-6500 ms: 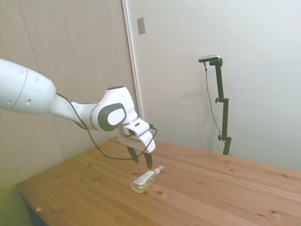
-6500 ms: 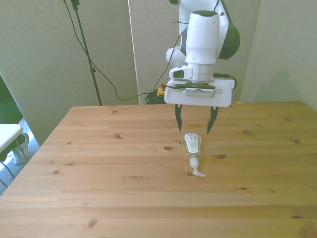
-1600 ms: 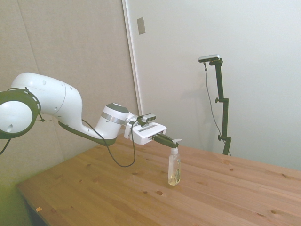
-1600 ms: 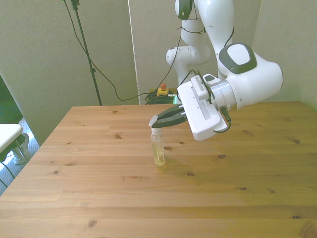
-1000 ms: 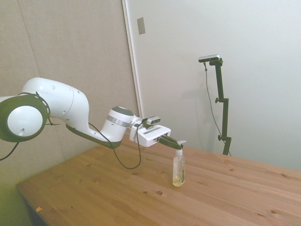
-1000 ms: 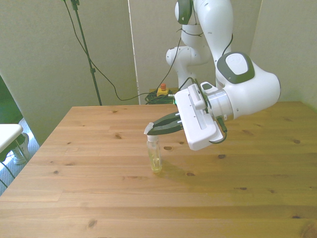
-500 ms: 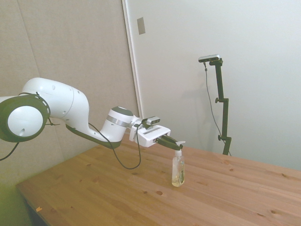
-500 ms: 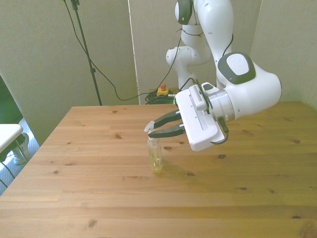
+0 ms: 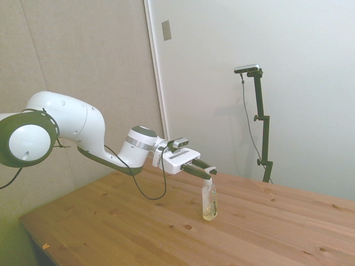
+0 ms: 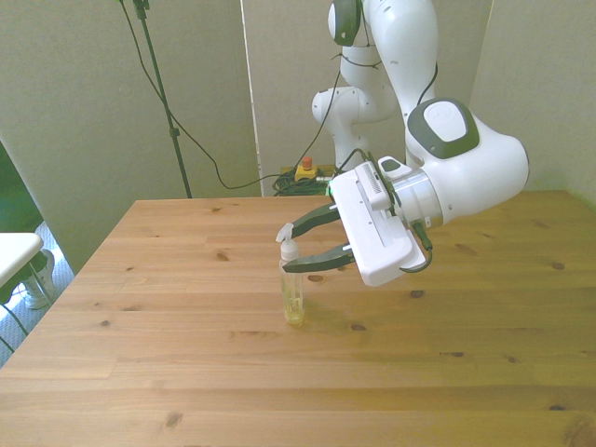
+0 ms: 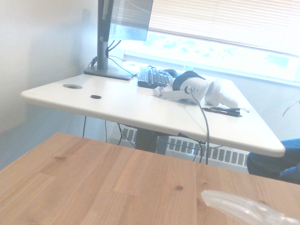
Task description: Stand the sanitizer
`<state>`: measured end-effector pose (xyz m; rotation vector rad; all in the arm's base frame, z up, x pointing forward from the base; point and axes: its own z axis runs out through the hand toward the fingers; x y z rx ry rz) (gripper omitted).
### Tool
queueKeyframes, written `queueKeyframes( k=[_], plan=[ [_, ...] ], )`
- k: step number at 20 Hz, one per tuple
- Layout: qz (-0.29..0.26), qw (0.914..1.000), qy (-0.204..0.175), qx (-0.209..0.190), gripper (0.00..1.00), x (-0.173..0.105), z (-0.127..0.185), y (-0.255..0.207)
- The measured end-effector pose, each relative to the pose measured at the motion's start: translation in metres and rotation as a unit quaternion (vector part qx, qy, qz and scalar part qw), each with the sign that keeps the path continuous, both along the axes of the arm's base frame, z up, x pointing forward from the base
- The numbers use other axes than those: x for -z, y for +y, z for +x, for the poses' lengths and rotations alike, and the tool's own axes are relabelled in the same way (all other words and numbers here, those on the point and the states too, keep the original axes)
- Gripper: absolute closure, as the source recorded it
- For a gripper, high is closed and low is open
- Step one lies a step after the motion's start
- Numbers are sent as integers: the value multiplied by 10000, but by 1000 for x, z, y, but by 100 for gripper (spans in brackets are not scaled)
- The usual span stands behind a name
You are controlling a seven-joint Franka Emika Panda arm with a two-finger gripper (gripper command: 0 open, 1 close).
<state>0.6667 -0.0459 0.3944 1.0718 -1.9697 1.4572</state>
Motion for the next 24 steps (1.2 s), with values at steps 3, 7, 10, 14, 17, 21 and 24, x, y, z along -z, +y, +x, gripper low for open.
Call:
queueKeyframes(
  k=[3, 7, 10, 14, 17, 21, 24],
  plan=[
    [97, 9999, -39, -60, 0, -5, -4, 1],
    [199, 9997, -65, -133, 0, -11, -11, 2],
    [273, 9994, -84, -191, 0, -15, -18, 3],
    [519, 9982, -149, -246, 0, -25, -28, 1],
    [735, 9967, -160, -316, 0, -30, -34, -1],
    [1229, 9909, -62, -554, 0, -37, -39, -6],
    [1685, 9820, 45, -849, 0, -49, -45, -12]
  ],
)
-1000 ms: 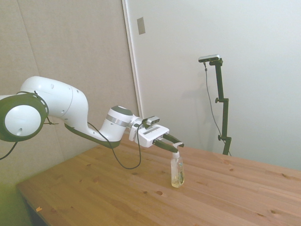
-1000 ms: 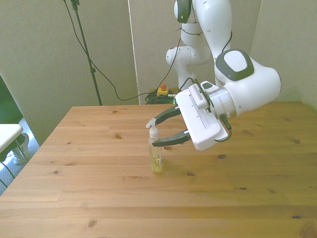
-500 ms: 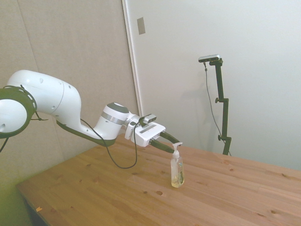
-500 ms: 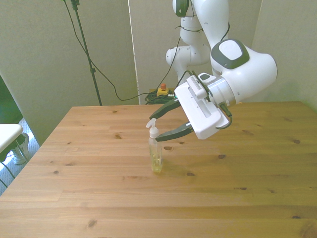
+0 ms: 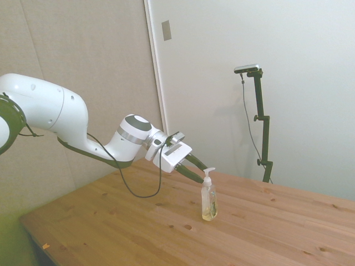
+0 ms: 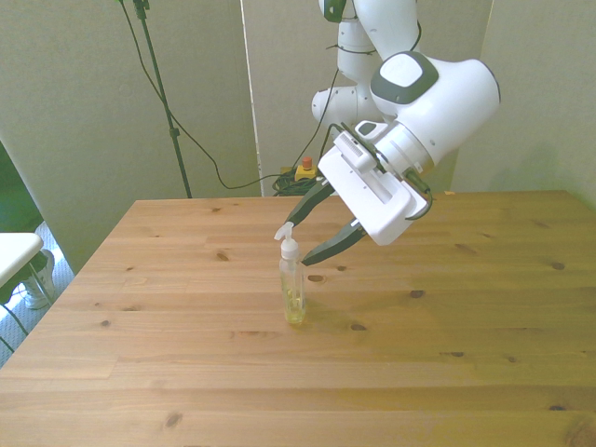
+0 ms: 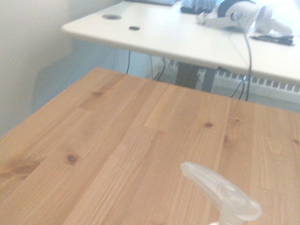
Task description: Stand the sanitizer
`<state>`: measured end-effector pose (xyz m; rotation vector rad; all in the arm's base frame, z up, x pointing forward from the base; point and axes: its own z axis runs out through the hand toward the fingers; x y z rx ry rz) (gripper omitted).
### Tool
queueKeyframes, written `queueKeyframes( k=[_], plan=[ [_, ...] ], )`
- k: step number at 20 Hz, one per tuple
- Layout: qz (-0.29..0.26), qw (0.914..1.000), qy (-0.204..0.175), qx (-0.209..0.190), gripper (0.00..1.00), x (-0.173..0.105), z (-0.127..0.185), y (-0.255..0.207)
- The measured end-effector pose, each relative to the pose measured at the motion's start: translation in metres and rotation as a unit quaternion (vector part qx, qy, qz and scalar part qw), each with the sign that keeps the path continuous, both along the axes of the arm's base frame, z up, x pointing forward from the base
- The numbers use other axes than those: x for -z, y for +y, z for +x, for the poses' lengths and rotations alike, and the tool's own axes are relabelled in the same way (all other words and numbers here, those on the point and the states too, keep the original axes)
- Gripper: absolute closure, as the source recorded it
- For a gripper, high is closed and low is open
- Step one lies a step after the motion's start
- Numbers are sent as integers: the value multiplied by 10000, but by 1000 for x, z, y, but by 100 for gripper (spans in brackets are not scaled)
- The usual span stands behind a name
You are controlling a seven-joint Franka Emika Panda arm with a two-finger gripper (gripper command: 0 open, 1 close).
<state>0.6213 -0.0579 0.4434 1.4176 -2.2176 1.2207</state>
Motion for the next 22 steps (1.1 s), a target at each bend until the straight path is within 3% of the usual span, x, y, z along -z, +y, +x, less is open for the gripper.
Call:
queueKeyframes(
  k=[6, 11, 16, 19, 22],
  plan=[
    [883, 9914, 295, -924, 0, -15, -21, 16],
    [1492, 9677, 916, -1814, 0, -11, -50, 32],
    [2034, 9272, 1530, -2749, 0, -5, -65, 44],
    [2302, 8957, 1850, -3325, 0, 0, -69, 53],
    [2554, 8587, 2246, -3834, 0, 8, -76, 60]
  ],
)
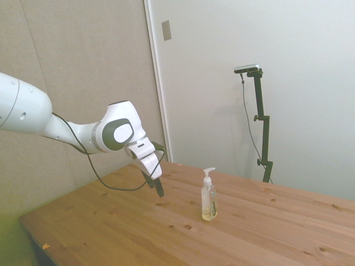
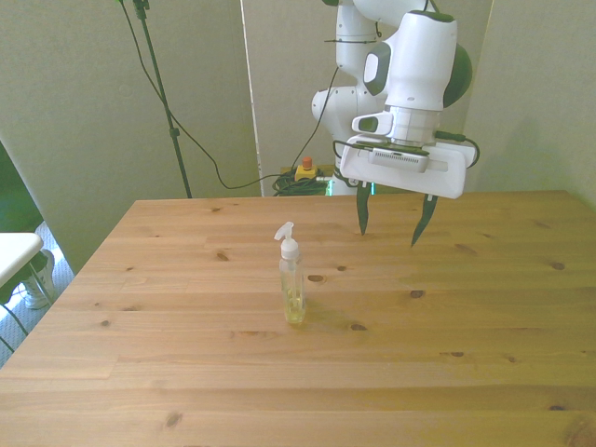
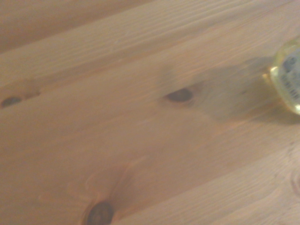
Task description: Stand the sanitizer
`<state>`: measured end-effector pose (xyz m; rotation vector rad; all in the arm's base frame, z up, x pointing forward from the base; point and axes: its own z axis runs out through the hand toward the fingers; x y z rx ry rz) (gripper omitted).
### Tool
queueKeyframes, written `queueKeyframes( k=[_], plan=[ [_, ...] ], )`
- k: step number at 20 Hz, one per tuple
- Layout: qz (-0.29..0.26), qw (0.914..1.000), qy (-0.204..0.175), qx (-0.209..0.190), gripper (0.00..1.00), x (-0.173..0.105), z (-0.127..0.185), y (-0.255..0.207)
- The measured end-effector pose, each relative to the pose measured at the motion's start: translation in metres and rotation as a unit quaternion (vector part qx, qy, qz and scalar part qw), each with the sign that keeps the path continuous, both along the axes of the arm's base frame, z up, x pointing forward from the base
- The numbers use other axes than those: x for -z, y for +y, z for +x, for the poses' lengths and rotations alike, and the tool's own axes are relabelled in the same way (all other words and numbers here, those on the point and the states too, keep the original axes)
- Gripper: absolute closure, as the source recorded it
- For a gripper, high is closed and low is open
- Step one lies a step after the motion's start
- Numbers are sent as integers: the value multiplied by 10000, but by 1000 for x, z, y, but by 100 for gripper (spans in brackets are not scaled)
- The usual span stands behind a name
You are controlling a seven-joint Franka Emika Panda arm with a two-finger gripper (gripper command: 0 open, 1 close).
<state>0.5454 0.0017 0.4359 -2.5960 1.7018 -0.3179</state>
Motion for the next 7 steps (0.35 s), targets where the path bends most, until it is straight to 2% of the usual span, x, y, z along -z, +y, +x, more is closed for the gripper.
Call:
queueKeyframes(
  k=[4, 7],
  plan=[
    [298, 9945, 564, -834, 0, 11, -17, 5],
    [479, 9832, 956, -1478, 0, 17, -30, 7]
  ],
)
